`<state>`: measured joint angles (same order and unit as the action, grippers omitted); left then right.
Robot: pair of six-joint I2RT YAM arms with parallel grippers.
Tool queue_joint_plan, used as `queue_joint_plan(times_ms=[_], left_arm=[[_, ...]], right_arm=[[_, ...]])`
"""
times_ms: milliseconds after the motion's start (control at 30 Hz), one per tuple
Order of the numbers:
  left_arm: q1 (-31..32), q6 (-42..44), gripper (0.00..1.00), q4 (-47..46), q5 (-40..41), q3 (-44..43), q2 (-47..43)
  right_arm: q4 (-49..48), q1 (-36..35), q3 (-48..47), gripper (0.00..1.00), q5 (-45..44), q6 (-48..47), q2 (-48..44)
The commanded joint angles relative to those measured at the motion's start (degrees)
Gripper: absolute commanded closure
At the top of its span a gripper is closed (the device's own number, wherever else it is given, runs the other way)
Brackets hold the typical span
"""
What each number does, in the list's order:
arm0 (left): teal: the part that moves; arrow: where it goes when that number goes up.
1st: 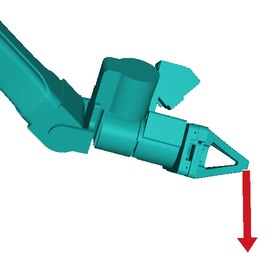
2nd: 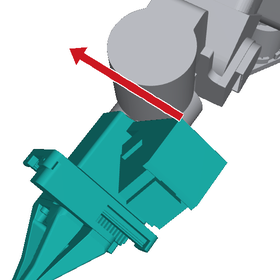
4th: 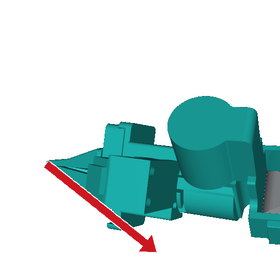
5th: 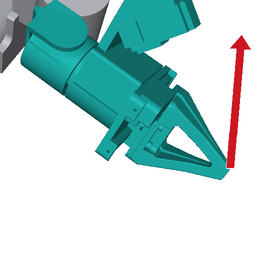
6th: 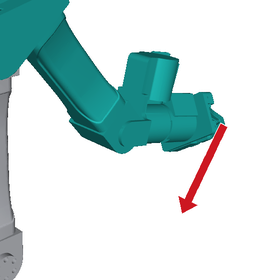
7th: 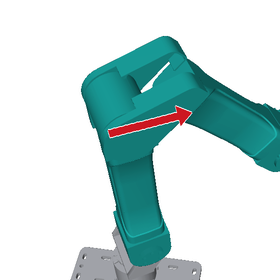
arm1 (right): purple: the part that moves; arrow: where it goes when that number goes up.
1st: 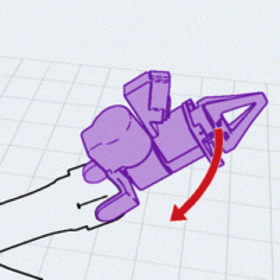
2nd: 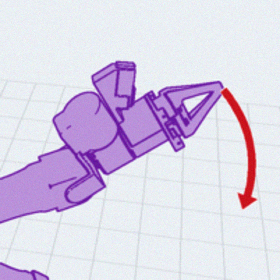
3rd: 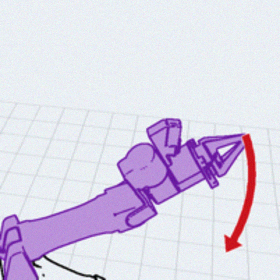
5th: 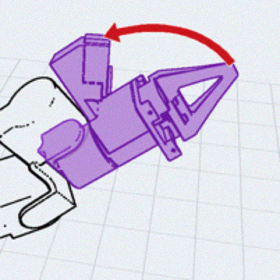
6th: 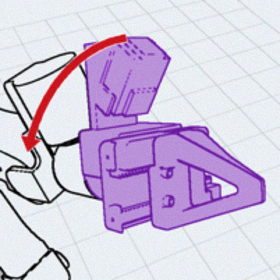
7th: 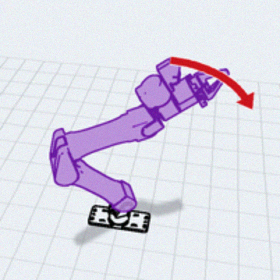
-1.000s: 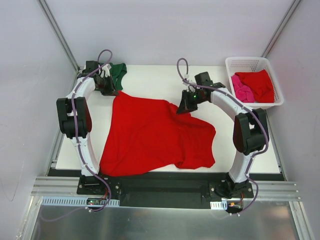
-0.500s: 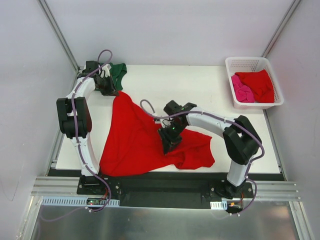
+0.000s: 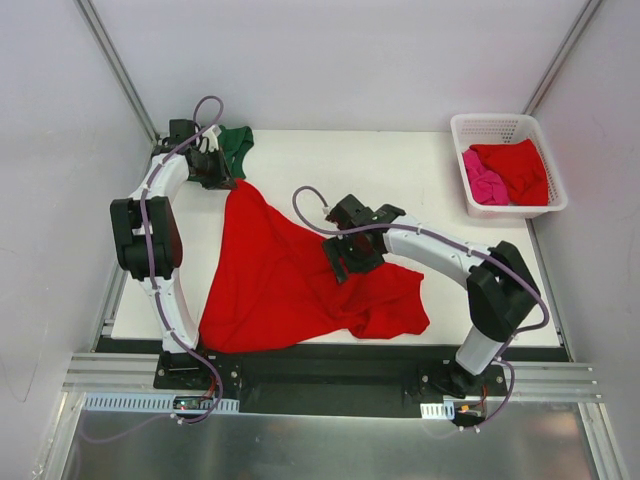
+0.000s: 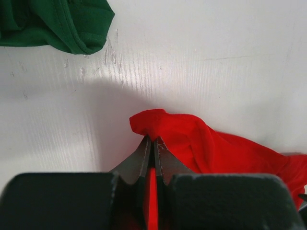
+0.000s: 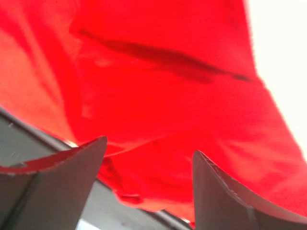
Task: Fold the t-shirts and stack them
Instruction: Flatten the tshirt out
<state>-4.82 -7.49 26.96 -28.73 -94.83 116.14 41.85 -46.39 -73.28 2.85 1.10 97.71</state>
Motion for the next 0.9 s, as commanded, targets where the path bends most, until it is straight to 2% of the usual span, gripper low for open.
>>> queue_joint_plan(times_ms=[0,500,600,633,667,767,867], left_arm=[[0.34,0.28,1.00,0.37,-1.68,0.43,-3.20],[0.25,0.81,1.00,0.46,-1.24,0.43,-2.76],[0.25,0.72,1.00,0.29,-1.33,0.34,-2.67],[0.34,0.72,1.00,0.46,-1.33,0.43,-2.67],[0.34,0.72,1.00,0.46,-1.41,0.34,-2.67],[0.34,0.81,1.00,0.46,-1.33,0.43,-2.84],[0.34,0.81,1.00,0.46,-1.24,0.34,-2.76]], right_arm=[[-3.08,1.92,-1.69,0.25,-5.93,3.38,-0.25],[-8.62,3.76,3.93,0.26,0.14,4.78,1.96],[-9.06,4.03,4.72,0.28,0.66,4.61,1.96],[-9.24,4.29,4.98,0.31,0.84,4.61,1.96],[-9.76,4.38,5.16,0.42,1.19,4.61,1.96],[-10.99,4.91,6.04,0.63,2.77,4.78,2.04],[-11.35,5.17,6.39,0.78,3.74,4.79,2.13]])
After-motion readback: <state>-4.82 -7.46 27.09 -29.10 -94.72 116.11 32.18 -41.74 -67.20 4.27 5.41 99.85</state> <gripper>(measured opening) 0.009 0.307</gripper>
